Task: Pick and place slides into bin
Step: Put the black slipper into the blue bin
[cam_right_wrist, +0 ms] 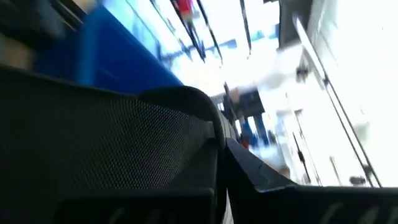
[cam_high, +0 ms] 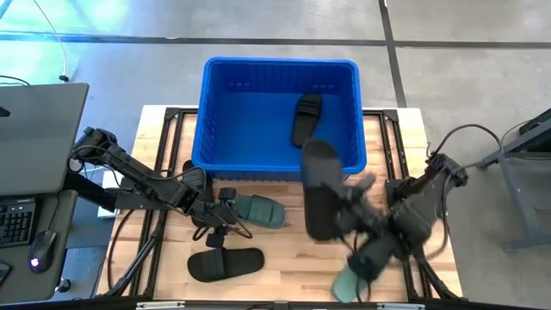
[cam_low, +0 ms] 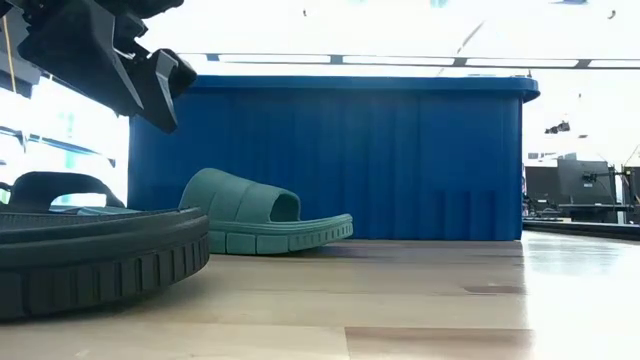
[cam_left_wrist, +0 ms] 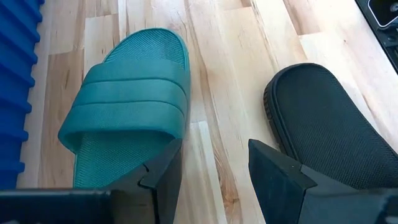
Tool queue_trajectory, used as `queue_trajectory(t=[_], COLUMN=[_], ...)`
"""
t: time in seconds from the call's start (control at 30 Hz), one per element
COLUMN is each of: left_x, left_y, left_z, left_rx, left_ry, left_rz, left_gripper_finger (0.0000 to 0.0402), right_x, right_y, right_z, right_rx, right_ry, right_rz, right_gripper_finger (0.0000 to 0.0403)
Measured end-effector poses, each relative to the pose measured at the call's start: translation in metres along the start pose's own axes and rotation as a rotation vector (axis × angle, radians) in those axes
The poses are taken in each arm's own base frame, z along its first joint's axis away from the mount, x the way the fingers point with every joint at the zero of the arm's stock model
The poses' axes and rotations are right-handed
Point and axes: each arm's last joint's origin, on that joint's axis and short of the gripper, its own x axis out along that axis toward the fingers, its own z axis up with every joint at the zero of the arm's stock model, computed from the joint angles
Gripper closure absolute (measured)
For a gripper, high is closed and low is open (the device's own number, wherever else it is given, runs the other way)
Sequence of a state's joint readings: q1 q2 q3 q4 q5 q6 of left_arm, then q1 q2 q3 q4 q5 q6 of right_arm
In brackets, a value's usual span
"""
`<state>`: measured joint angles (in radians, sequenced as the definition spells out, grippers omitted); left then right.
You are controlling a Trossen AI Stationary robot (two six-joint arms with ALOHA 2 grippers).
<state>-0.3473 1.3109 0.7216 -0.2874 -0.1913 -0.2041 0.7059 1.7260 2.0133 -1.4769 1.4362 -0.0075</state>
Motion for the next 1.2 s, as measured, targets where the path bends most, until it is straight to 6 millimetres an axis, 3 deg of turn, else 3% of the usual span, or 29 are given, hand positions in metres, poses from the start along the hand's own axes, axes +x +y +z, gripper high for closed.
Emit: queue_trajectory(t=[0.1, 0.23, 0.37, 0.47, 0.63, 0.83, 0.97, 1.2], left_x=[0.0, 0.0, 0.0, 0.0, 0.0, 0.0, 0.0, 0.0], left_y=[0.0, 0.0, 0.0, 0.0, 0.0, 0.0, 0.0, 0.001], left_z=[0.0, 0.001, 0.001, 0.001, 0.001, 0.0, 0.0, 0.0], left_rx=[0.0, -0.002, -0.002, -0.001, -0.001, -0.002, -0.001, 0.002], left_ry=[-0.001, -0.007, -0.007, -0.007, -0.007, -0.003, -0.001, -0.003], left_rz=[0.0, -0.001, 0.0, 0.0, 0.002, 0.003, 0.003, 0.02], left_gripper_finger=[0.0234, 0.0234, 0.0234, 0.0234, 0.0234, 0.0234, 0.0234, 0.0234], right_x=[0.029, 0.07, 0.111, 0.142, 0.202, 0.269, 0.292, 0.309], right_y=[-0.031, -0.068, -0.09, -0.094, -0.079, -0.045, -0.022, 0.006], right_z=[-0.012, -0.035, -0.07, -0.089, -0.111, -0.157, -0.195, -0.252], right_rx=[0.124, 0.148, 0.171, 0.161, 0.137, 0.098, 0.026, 0.094], right_ry=[0.104, 0.229, 0.407, 0.502, 0.512, 0.475, 0.543, 0.604], right_rz=[0.009, 0.072, 0.088, 0.162, 0.287, 0.362, 0.379, 0.469], right_gripper_finger=[0.0402, 0.0402, 0.0403, 0.0403, 0.0403, 0.0403, 0.0403, 0.0403])
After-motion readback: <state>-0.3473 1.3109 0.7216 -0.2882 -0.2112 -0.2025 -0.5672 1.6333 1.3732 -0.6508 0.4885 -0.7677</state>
